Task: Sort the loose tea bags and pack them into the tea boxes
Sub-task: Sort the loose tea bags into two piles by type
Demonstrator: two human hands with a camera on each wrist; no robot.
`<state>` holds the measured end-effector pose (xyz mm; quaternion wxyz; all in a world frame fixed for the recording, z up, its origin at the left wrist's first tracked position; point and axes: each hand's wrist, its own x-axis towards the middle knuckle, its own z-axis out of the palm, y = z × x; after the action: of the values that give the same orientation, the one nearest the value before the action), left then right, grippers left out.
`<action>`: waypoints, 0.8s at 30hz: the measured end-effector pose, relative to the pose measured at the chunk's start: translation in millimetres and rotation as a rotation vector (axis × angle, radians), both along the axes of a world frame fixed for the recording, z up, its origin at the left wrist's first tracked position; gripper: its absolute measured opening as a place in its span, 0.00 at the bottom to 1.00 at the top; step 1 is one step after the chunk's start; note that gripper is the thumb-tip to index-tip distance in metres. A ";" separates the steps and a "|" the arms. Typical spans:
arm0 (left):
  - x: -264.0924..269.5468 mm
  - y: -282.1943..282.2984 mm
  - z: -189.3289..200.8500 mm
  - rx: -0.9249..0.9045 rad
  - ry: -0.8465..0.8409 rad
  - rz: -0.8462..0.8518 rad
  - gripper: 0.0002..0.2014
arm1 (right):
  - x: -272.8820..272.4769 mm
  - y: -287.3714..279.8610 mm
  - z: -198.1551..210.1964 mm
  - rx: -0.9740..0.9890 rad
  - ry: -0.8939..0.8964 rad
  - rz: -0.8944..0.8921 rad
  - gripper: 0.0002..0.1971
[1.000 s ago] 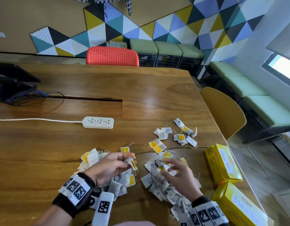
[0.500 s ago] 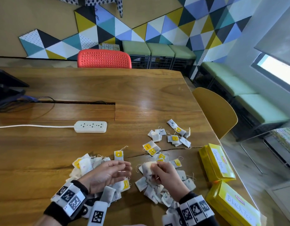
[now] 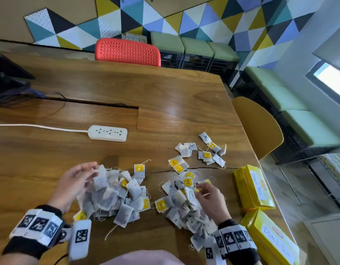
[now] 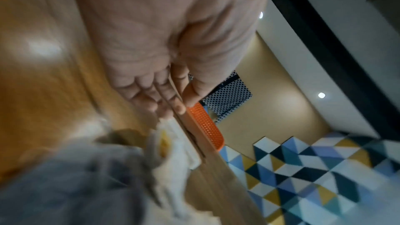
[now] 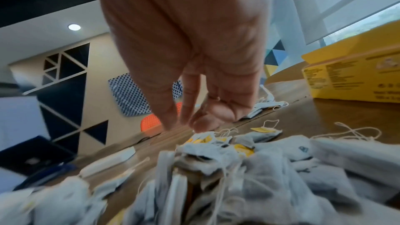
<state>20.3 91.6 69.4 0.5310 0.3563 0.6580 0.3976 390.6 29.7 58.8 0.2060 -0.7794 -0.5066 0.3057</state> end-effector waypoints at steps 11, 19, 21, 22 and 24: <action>-79.5 -34.7 -83.3 -0.064 0.832 -0.020 0.13 | -58.7 21.0 -30.4 0.012 -0.402 0.788 0.20; -79.8 -31.6 -87.6 -0.078 0.806 -0.055 0.13 | -73.1 44.1 -32.2 -0.152 -0.626 0.840 0.18; -78.8 -30.2 -87.6 -0.140 0.807 -0.054 0.13 | -74.8 47.8 -25.4 -0.157 -0.483 0.767 0.16; -78.1 -29.9 -87.8 -0.160 0.811 -0.054 0.13 | -77.8 49.0 -18.5 -0.169 -0.315 0.699 0.14; -76.6 -29.6 -87.8 -0.176 0.818 -0.052 0.12 | -85.8 49.6 -5.7 -0.226 0.257 0.465 0.10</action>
<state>-56.3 61.9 -18.5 0.2642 0.4545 0.8369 0.1523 304.8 79.4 53.0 0.1047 -0.6153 -0.6041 0.4955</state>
